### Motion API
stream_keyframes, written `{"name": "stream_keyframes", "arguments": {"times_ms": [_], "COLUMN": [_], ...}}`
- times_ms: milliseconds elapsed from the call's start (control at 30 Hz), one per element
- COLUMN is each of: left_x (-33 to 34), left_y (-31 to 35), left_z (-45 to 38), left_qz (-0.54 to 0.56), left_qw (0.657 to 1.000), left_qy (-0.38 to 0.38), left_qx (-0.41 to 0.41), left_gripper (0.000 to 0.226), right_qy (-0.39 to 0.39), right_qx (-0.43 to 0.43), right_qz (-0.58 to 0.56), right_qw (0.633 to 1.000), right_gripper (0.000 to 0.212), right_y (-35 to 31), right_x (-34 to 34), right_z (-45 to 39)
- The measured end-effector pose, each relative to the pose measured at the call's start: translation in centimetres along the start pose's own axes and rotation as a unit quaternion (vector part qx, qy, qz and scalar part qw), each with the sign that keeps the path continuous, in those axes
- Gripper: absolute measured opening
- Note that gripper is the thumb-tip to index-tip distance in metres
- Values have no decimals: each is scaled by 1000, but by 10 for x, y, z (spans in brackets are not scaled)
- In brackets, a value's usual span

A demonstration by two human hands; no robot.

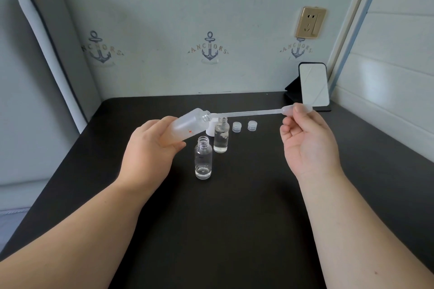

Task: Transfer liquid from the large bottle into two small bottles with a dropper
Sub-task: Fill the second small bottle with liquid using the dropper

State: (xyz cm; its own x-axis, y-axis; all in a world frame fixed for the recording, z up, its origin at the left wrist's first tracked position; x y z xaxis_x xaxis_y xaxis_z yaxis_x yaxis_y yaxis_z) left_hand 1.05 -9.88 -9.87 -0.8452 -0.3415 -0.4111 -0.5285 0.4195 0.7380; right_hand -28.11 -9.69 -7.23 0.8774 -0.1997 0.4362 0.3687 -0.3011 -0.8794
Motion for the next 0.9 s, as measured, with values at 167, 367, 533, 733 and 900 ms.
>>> {"name": "stream_keyframes", "arguments": {"times_ms": [167, 367, 533, 733, 900], "left_x": [4, 7, 10, 12, 13], "left_y": [0, -1, -1, -1, -2], "left_z": [0, 1, 1, 1, 1], "left_qz": [-41, -52, -59, -64, -62], "left_qw": [998, 997, 996, 995, 995], "left_qy": [-11, -11, -13, -14, -15], "left_qx": [37, 62, 66, 74, 71], "left_gripper": [46, 48, 47, 46, 47], "right_qy": [-59, -96, -99, -92, -93], "right_qx": [-14, -22, -27, -27, -12], "right_qz": [62, 111, 148, 186, 186], "right_qw": [996, 989, 984, 978, 978], "right_gripper": [20, 26, 16, 20, 14], "right_y": [-1, 9, 14, 24, 29], "right_x": [9, 24, 32, 40, 44], "right_z": [6, 17, 23, 26, 26]}}
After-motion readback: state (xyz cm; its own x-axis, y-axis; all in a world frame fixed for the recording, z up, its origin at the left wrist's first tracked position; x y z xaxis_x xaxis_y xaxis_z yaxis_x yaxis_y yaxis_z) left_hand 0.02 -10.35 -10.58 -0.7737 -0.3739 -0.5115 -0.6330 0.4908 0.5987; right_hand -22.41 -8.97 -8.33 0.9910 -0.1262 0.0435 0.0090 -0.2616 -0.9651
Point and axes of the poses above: each hand's wrist, its own z-axis away from the middle knuckle, its own x-axis out of the palm, y = z × x, the point moved 1 cm from there along -z, towards the middle knuckle, and after that the axes turned 14 degrees about z, right-handed, at the moved point
